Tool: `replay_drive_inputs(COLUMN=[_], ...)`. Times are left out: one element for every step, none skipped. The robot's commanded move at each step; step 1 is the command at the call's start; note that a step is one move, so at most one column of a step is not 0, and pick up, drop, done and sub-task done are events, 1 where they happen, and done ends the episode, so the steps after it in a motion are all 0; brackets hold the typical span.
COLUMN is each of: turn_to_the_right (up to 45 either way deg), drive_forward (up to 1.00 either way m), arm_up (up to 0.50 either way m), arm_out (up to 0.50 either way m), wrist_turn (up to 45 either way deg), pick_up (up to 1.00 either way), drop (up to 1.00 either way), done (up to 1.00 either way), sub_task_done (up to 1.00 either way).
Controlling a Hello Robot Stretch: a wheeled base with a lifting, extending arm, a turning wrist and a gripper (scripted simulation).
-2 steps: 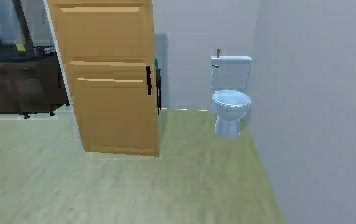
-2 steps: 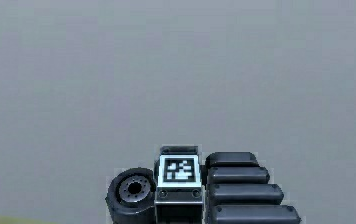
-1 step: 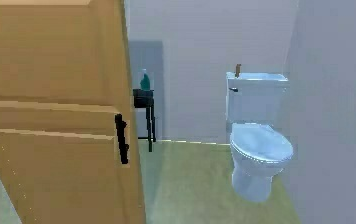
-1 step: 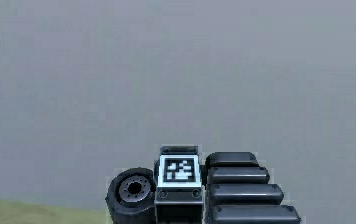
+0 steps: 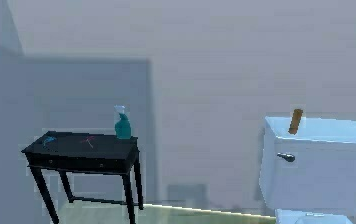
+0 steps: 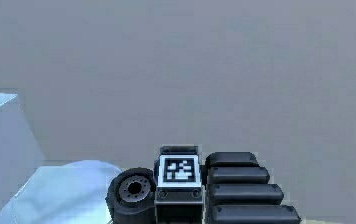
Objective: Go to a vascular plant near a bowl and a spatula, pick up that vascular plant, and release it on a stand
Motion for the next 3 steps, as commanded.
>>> replay_drive_inputs(turn_to_the_right=[-3.0, 0.0, -45.0], drive_forward=[0.00, 0.25, 0.00], arm_up=[0.00, 0.00, 0.00], arm_out=[0.00, 0.00, 0.00], wrist_turn=[0.0, 0.0, 0.0], pick_up=[0.00, 0.00, 0.00], drop=[0.00, 0.00, 0.00], done=[0.00, 0.00, 0.00], sub_task_done=[0.00, 0.00, 0.00])
